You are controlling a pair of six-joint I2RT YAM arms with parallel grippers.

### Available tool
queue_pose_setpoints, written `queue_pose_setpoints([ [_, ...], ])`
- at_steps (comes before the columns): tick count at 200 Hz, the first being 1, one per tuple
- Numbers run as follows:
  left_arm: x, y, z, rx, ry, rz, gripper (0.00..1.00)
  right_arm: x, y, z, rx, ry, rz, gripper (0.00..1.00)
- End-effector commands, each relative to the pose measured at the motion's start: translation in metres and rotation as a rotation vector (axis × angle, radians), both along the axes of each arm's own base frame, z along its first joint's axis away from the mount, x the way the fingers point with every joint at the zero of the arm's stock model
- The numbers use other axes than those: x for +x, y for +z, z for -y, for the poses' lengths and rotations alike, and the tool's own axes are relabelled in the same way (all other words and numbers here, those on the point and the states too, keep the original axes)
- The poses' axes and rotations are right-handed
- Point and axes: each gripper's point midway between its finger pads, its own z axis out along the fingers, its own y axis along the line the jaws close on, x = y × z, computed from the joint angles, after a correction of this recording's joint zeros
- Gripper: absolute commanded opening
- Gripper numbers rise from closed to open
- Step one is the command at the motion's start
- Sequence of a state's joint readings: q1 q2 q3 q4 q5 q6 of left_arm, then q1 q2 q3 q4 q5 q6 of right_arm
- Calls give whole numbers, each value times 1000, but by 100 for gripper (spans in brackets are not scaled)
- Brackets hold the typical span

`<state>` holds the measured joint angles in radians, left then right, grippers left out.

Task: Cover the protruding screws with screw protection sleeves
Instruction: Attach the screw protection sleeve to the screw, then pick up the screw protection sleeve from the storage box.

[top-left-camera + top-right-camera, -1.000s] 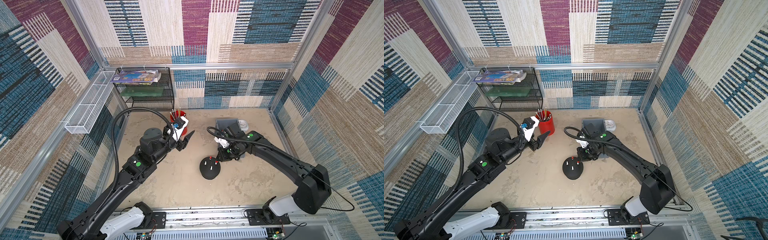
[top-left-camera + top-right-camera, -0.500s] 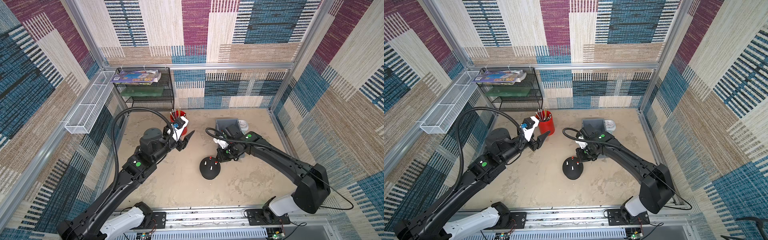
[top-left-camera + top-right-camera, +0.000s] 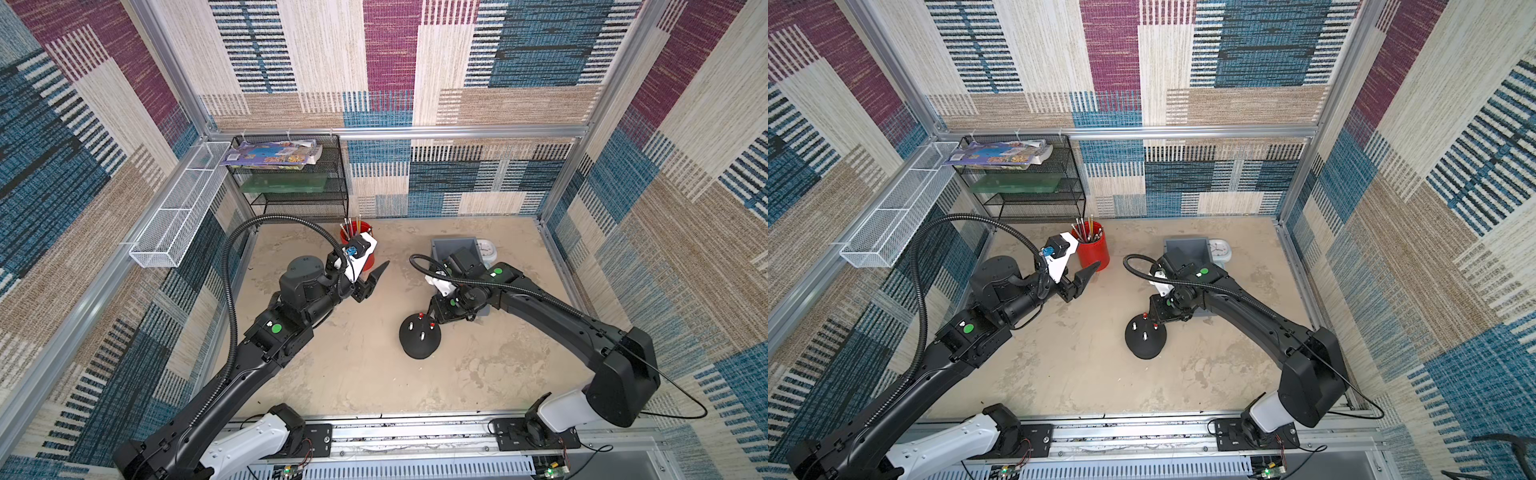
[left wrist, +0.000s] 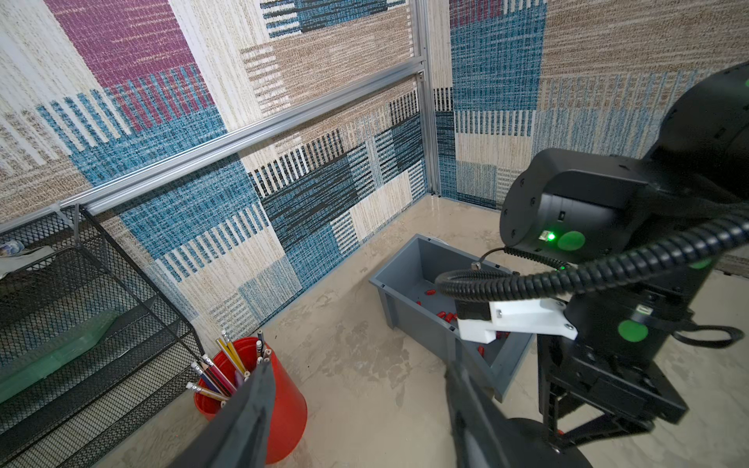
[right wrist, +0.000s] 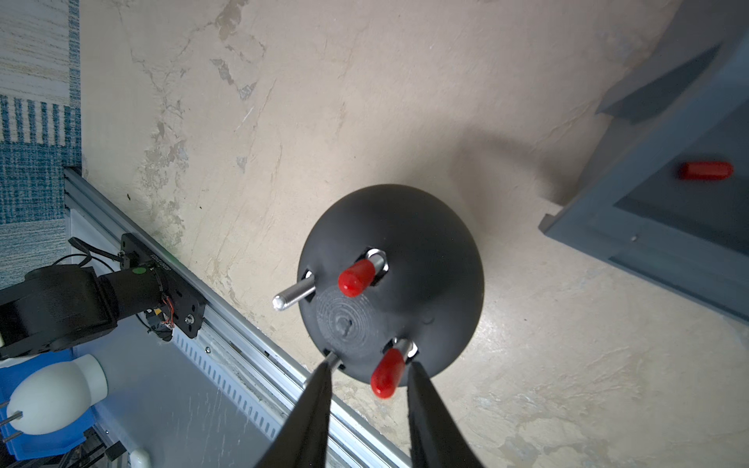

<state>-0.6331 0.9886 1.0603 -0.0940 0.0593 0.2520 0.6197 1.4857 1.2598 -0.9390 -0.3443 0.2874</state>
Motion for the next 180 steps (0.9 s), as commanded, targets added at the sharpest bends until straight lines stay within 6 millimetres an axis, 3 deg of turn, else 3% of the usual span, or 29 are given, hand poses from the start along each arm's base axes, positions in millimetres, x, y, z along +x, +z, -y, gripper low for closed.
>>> queue_pose_setpoints([
  [1, -1, 2, 1, -11, -9, -1, 66, 13, 15, 3, 22, -46, 62, 34],
  [20, -2, 3, 1, -13, -11, 0, 66, 35, 40, 20, 59, -146, 150, 33],
  [39, -2, 1, 4, -30, -19, -12, 66, 64, 63, 51, 68, -284, 255, 34],
  [63, -1, -5, 16, -53, -70, -64, 66, 91, 73, 86, -4, -402, 397, 35],
  [78, 1, -11, 25, -74, -98, -102, 66, 105, 67, 102, -50, -468, 436, 35],
  [100, 5, -24, 38, -86, -138, -169, 66, 125, 52, 111, -72, -509, 449, 35],
  [138, 9, -38, 47, -77, -157, -217, 66, 152, 11, 100, -125, -504, 370, 32],
  [154, 11, -39, 45, -67, -139, -212, 66, 159, -4, 94, -140, -495, 362, 26],
  [180, 13, -41, 43, -51, -122, -206, 66, 168, -25, 99, -184, -513, 351, 21],
])
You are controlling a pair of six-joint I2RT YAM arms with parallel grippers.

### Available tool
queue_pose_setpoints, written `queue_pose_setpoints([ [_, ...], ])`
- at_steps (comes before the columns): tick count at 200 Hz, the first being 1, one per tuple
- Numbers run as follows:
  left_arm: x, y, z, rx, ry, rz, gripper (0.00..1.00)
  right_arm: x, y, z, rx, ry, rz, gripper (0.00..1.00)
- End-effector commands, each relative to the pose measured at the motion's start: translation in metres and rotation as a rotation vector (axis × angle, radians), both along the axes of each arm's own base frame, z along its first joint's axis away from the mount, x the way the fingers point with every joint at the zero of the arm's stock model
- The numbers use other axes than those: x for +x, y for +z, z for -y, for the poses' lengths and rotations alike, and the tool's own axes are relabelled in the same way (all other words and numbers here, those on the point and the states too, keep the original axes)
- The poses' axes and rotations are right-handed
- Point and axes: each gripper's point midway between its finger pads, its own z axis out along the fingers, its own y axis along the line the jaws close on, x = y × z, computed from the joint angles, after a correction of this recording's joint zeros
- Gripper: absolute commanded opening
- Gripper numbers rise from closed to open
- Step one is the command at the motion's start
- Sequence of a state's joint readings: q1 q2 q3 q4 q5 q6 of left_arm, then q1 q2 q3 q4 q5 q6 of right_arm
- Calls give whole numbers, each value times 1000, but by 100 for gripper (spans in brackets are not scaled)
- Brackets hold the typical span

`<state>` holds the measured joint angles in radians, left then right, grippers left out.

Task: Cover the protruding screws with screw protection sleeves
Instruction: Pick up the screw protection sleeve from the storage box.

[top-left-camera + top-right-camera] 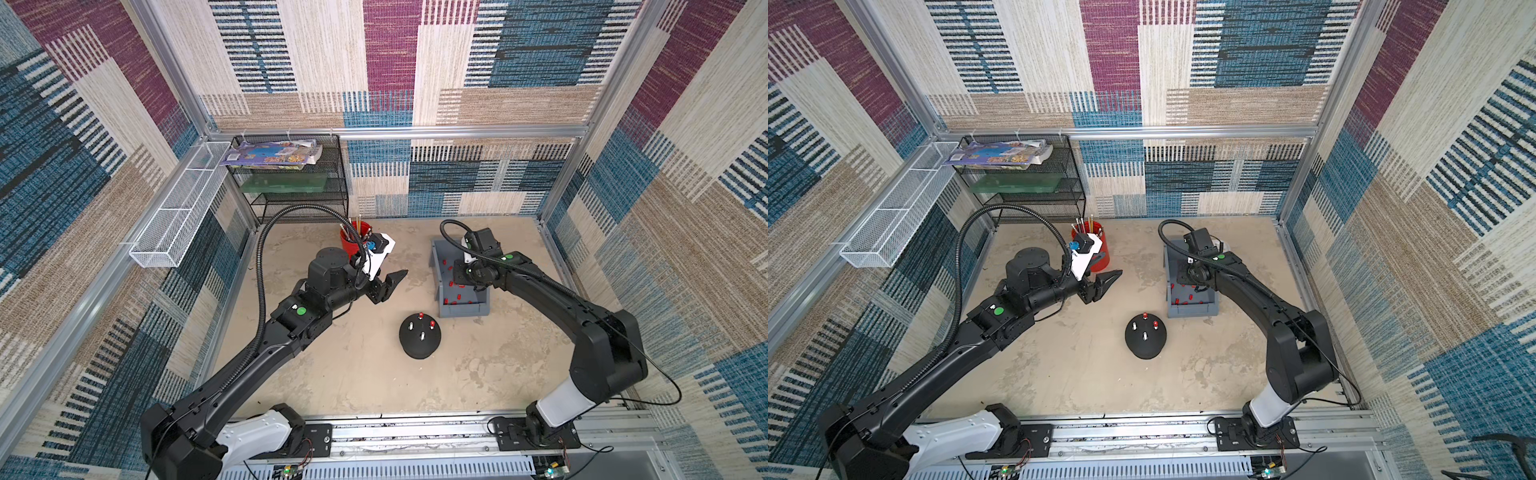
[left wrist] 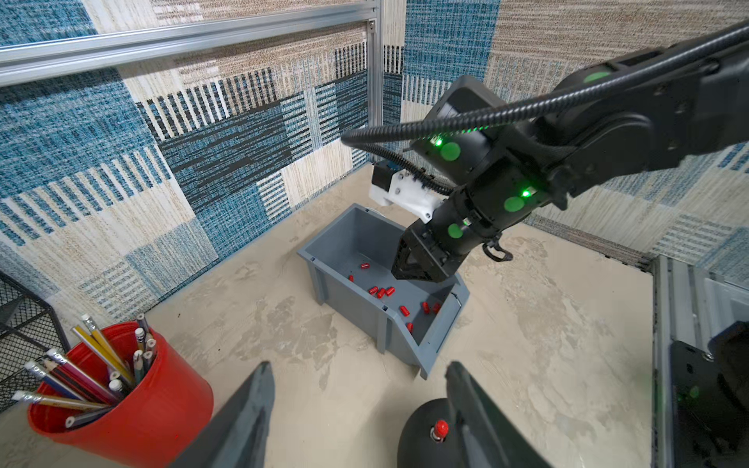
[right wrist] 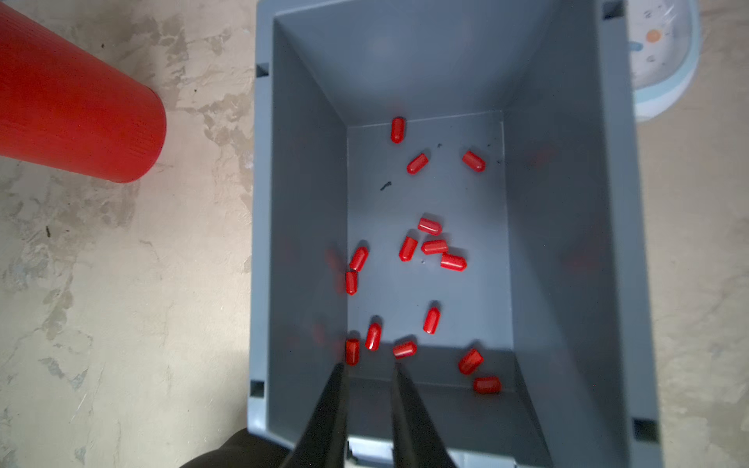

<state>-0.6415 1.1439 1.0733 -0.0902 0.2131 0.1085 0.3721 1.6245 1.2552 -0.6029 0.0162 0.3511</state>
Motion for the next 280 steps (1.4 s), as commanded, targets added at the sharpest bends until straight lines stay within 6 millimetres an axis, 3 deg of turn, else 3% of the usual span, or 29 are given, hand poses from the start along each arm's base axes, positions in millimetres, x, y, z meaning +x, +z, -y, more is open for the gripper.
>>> queue_pose_setpoints([
  [1, 2, 8, -2, -12, 16, 20, 66, 18, -3, 4, -25, -38, 53, 21],
  [55, 0, 10, -3, -11, 15, 30, 66, 28, -41, 4, -34, -61, 25, 22],
  [173, -4, 14, -4, -3, 15, 49, 66, 50, -89, 0, -49, -89, -1, 19],
  [241, -6, 15, -3, 0, 7, 54, 66, 50, -105, 6, -73, -106, -27, 19],
  [280, -6, 14, -4, 5, 11, 56, 66, 52, -104, 8, -72, -115, -19, 18],
])
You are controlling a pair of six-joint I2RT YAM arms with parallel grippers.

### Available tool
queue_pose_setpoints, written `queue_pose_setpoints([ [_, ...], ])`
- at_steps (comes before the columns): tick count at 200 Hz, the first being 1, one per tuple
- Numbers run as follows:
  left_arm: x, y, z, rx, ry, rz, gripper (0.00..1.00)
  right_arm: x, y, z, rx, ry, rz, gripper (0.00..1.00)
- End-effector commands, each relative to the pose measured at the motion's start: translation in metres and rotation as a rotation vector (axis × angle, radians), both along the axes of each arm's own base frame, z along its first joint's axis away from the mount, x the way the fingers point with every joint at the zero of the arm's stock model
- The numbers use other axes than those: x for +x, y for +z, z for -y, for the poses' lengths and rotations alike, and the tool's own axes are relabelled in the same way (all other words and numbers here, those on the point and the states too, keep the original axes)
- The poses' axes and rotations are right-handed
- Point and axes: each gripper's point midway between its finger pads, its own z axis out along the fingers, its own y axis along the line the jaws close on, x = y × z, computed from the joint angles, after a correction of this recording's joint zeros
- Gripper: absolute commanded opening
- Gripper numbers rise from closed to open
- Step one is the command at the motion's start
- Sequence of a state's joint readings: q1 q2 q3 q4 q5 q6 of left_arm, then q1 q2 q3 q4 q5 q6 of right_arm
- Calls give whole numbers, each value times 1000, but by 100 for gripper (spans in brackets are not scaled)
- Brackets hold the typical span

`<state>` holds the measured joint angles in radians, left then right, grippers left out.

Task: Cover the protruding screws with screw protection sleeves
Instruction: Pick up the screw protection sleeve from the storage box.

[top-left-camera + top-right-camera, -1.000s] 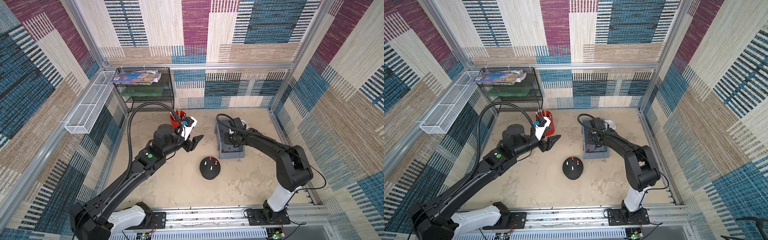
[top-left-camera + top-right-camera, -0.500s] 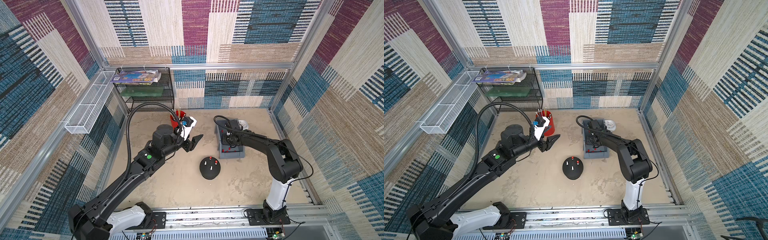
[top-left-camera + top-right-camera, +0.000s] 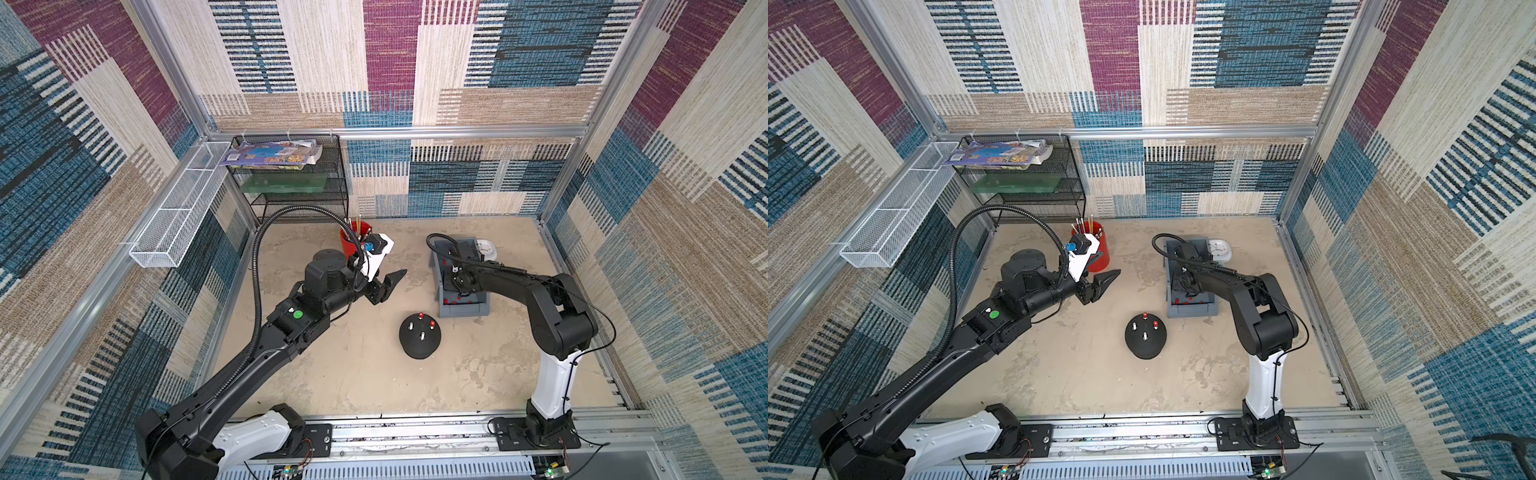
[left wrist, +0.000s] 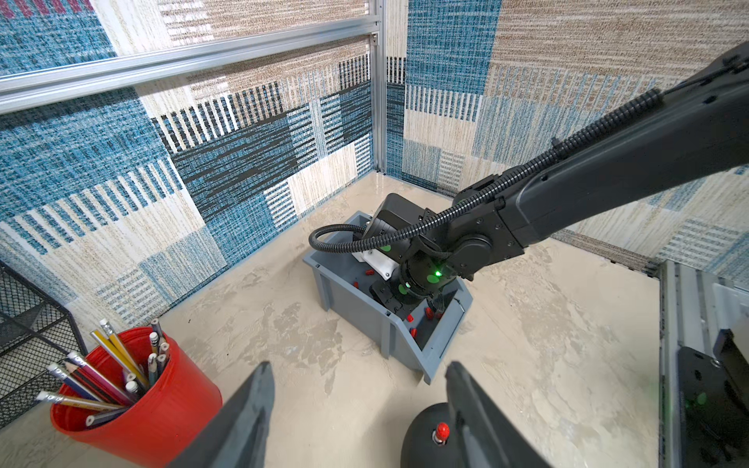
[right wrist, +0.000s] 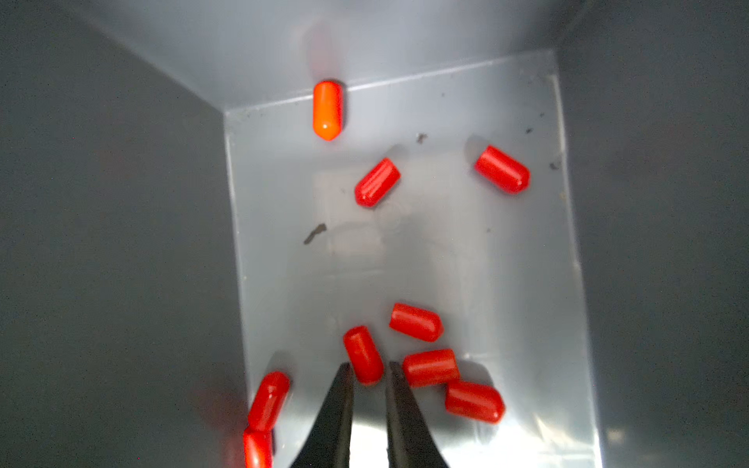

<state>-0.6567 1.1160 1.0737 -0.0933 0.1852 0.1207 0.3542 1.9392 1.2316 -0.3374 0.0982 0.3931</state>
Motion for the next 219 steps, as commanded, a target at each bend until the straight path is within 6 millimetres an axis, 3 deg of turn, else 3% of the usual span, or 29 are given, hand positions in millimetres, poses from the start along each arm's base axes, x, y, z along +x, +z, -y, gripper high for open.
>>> queue_pose_setpoints([
  [1, 0, 5, -1, 7, 3, 25, 66, 7, 3, 2, -5, -18, 28, 18],
  [40, 0, 5, -1, 9, 2, 25, 66, 7, 2, 3, -14, -5, 25, 14],
  [67, 0, 3, 1, 7, -5, 16, 66, 8, 1, 5, -18, 0, 18, 22],
  [93, 0, 2, 2, 8, -6, 12, 66, 10, -2, 3, -17, 10, 11, 22],
  [170, 0, 2, 2, 11, -5, 14, 66, 8, 1, 4, -24, 21, 14, 7],
  [219, 1, 0, 3, 14, -5, 11, 66, 1, 19, 6, -24, 37, 48, 6],
])
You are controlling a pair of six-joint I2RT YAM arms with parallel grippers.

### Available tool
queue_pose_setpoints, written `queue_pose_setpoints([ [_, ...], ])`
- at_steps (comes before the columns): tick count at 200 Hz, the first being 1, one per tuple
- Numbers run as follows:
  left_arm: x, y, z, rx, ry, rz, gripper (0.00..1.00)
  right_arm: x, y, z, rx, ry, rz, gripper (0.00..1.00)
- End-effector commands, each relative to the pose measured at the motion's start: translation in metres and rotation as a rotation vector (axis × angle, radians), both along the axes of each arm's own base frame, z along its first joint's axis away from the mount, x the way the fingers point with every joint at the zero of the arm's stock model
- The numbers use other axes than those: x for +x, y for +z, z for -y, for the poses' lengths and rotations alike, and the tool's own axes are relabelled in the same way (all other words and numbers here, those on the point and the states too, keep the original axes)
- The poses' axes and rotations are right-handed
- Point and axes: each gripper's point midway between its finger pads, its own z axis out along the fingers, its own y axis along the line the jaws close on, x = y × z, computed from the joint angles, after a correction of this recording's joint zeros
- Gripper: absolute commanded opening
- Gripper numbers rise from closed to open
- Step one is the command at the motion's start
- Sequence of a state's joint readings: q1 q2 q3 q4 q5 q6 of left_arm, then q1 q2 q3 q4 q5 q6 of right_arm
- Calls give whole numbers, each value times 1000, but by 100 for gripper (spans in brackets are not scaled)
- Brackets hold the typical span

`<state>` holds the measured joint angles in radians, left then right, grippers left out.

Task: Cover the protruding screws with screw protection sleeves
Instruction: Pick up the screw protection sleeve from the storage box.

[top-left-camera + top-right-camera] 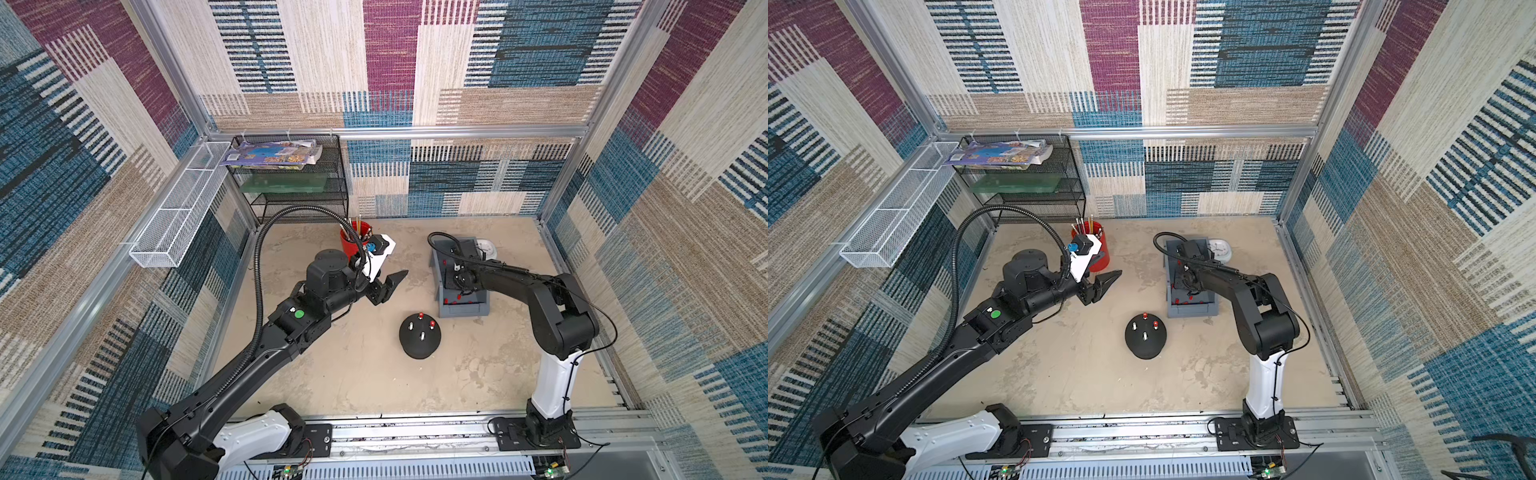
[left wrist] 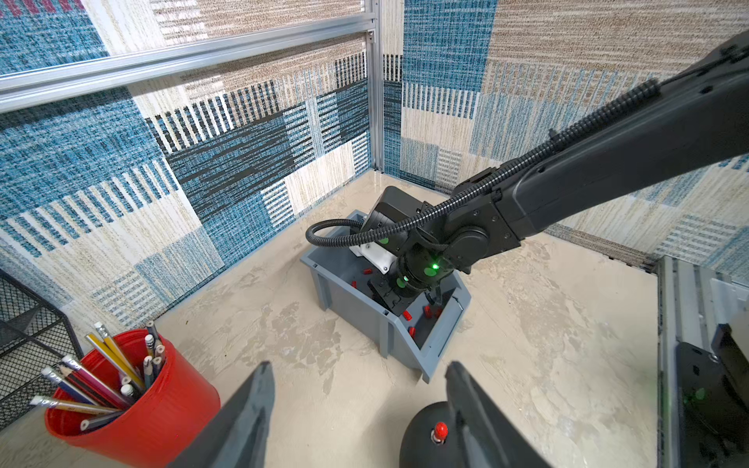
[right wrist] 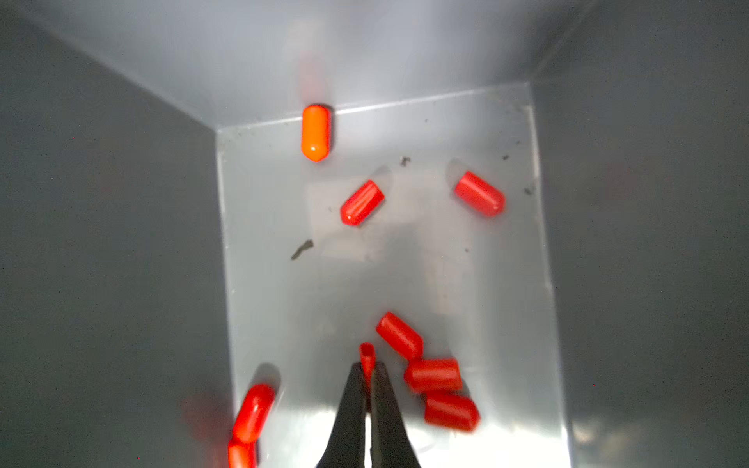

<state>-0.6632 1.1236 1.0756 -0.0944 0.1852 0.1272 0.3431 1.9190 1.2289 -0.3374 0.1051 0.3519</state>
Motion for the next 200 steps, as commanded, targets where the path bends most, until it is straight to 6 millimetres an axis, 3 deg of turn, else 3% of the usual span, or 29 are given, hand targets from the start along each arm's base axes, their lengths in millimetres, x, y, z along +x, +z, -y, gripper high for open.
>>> queue_pose_setpoints([
  [1, 1, 2, 0, 6, 2, 11, 66, -2, 11, 1, -2, 17, 29, 6],
  [150, 8, -8, 4, 27, 9, -46, 66, -57, 87, -11, 231, 237, 287, 5],
  [200, 9, -13, 3, 74, 13, -55, 66, -92, 145, -44, 351, 450, 461, 5],
])
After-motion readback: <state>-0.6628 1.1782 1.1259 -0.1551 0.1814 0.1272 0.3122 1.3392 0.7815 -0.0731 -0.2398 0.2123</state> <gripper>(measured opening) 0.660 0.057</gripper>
